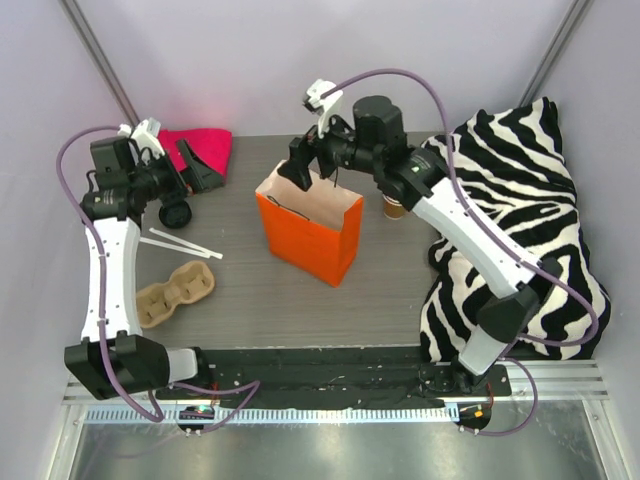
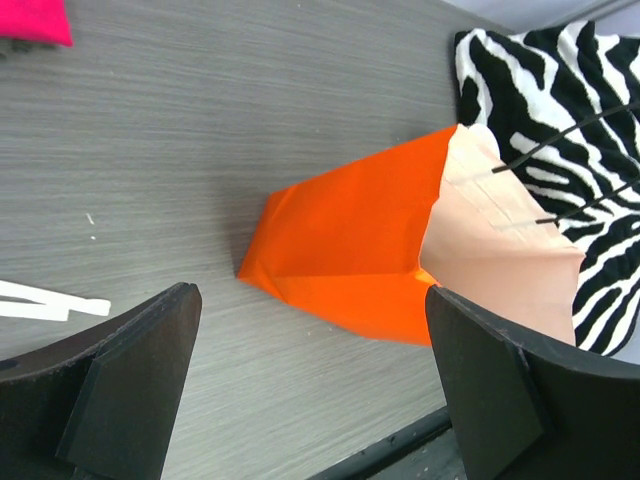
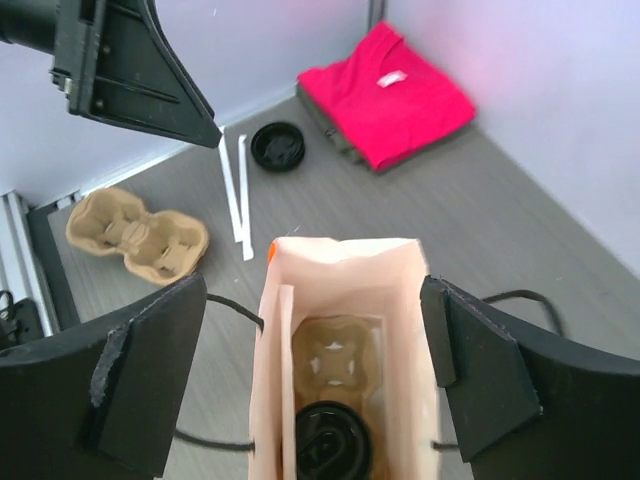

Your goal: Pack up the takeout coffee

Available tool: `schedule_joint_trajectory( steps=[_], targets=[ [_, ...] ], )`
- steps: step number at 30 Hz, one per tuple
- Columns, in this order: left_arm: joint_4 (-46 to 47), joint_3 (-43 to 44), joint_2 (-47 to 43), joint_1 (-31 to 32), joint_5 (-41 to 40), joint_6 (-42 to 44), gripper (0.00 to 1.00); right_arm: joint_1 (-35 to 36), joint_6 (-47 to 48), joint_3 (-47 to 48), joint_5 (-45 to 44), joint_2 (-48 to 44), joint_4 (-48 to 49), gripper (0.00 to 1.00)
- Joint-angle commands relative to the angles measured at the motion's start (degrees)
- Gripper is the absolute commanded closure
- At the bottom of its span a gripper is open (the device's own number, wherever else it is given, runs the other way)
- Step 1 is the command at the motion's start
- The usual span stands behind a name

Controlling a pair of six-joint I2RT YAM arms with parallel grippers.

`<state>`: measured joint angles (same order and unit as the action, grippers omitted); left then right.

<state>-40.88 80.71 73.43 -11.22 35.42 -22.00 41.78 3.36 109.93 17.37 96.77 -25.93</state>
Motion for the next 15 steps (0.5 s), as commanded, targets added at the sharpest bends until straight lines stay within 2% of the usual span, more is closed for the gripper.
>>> schedule_joint_trajectory(
  steps=[1, 3, 7, 8, 11, 15],
  targets=[
    [-6.4, 7.8, 2.4, 0.7, 0.5, 5.9, 0.0, -2.5, 1.5, 2.0, -4.9, -8.3, 0.0, 0.01],
    [-8.7, 9.5, 3.4, 2.4, 0.4, 8.2, 0.0, -5.5, 0.8, 0.6, -5.9, -10.2, -0.5, 0.0],
    [-12.6, 11.6, 4.7, 8.2, -7.8, 13.8, 0.0, -12.6, -2.1, -3.5, -6.2, -15.0, -1.8, 0.0],
    [-13.3, 12.0, 5.1, 9.6, -12.1, 15.6, 0.0, -13.9, -2.9, -4.7, -6.3, -17.4, -2.4, 0.0],
    [-17.2, 13.8, 7.9, 16.9, -18.3, 19.1, 0.0, -20.3, -6.0, -14.6, -5.4, -22.7, -2.9, 0.0],
    [-21.9, 14.3, 10.5, 19.5, -19.4, 20.0, 0.0, -26.8, -7.9, -28.2, -3.4, -31.4, -2.8, 0.0]
  ],
)
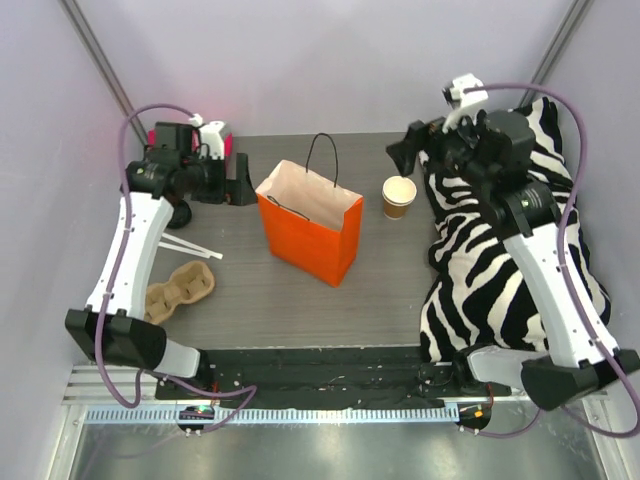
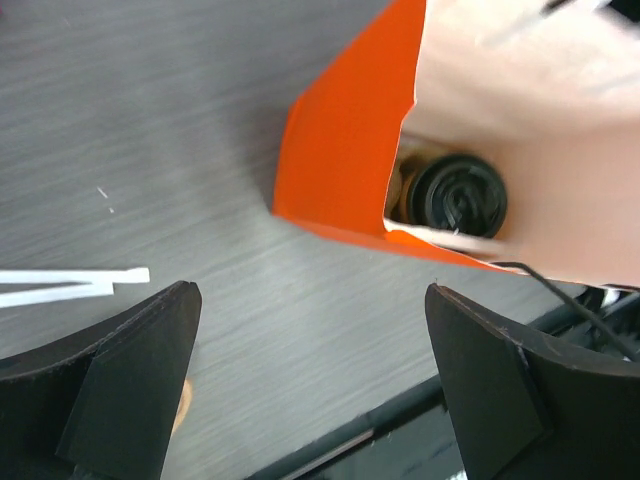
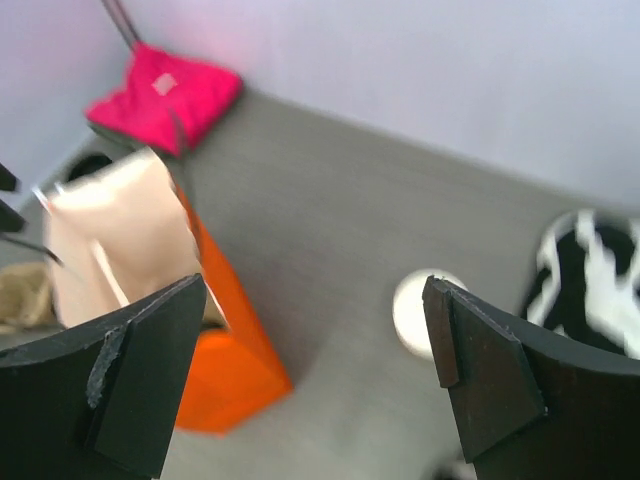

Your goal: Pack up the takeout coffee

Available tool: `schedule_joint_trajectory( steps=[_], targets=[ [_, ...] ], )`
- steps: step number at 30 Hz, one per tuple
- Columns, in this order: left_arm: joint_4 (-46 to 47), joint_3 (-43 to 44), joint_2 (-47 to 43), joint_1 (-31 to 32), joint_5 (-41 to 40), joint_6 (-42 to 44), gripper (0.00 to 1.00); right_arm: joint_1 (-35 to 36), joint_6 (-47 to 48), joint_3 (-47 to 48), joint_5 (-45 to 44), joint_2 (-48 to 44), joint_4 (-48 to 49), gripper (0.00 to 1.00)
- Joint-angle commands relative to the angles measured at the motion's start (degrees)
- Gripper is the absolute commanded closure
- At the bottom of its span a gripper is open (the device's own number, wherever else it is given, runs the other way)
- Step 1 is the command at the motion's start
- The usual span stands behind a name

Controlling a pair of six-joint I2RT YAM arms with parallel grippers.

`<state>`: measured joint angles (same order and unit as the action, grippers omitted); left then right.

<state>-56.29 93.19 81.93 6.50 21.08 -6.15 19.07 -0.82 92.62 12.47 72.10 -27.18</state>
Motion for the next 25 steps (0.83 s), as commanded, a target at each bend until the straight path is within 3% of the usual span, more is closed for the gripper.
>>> schedule_joint_trajectory(
  steps=[1, 5, 14, 19, 25],
  targets=[
    [-6.1, 0.6, 1.7, 1.8, -4.9, 4.1, 0.0, -5.8, -3.8, -13.4, 1.5, -8.2, -1.6, 0.0],
    [-2.2, -5.1, -1.3, 1.8, -5.6, 4.8, 0.0, -9.6, -4.5, -26.4, 2.2, -14.6, -1.6, 0.0],
    [-0.2, -18.3, -5.9, 1.8, -7.5, 5.9, 0.0, -11.5, -2.2, -41.2, 6.9, -22.6, -1.8, 0.0],
    [1.3, -23.7, -8.2, 1.8, -6.9, 4.7, 0.0, -11.5, -0.9, -45.3, 8.5, -25.2, -2.5, 0.0],
    [1.5, -22.7, -8.8, 1.8, -8.4, 3.8, 0.0, -11.6, -0.2, -44.0, 7.0, -24.9, -2.1, 0.0]
  ],
)
